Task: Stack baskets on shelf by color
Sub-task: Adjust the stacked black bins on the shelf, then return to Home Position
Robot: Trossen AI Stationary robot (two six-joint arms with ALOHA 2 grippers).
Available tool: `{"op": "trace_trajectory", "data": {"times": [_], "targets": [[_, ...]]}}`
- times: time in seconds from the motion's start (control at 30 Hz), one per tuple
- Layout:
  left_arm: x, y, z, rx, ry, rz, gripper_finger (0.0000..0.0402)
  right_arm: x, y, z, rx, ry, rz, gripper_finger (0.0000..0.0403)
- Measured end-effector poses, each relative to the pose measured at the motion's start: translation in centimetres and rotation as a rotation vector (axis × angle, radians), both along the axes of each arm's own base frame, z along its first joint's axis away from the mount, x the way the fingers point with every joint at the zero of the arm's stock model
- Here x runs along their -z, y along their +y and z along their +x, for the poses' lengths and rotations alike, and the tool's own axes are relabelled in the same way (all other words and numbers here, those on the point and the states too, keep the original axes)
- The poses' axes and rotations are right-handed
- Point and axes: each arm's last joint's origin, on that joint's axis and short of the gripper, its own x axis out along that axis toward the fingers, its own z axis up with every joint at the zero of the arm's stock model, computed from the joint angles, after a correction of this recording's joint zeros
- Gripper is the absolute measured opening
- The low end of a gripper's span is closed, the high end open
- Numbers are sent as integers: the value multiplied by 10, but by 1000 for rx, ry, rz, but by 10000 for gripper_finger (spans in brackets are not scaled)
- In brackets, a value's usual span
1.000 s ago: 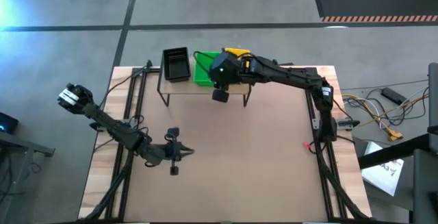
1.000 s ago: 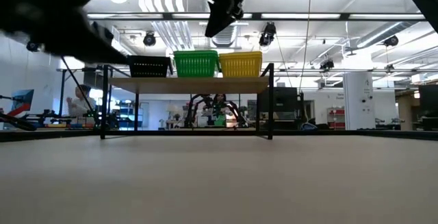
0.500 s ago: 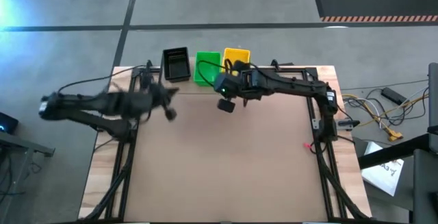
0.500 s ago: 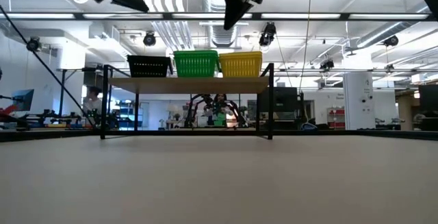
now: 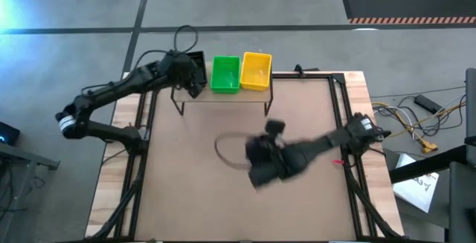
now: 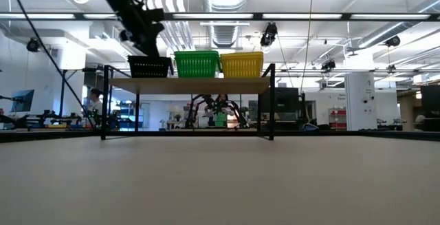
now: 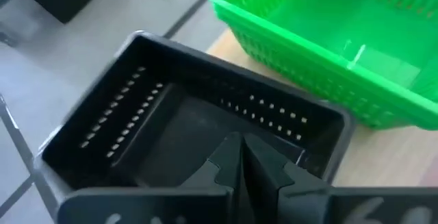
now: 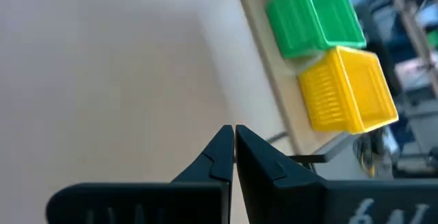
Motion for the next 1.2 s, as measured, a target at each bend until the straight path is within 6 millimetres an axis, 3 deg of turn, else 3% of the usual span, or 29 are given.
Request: {"op": "trace_trajectory", "data": {"times": [0.2,0.4,0.83,1.03,1.2], "targets": [[3,15,25,78,45,-90,0,18,64,-30,-62,-120,-119,9],[-5,15,40,215,33,-216,0,27,94,-52,-106,-199,-160,9],[-25,-2,29,309,67,-151,0,32,96,-54,-108,-198,-165,9],[-48,-33,1,359,-10,-83,0,48,90,-56,-61,-201,-171,9],[-48,-68,-33,409,-138,-24,0,64,67,-72,28,-171,-99,9]]}}
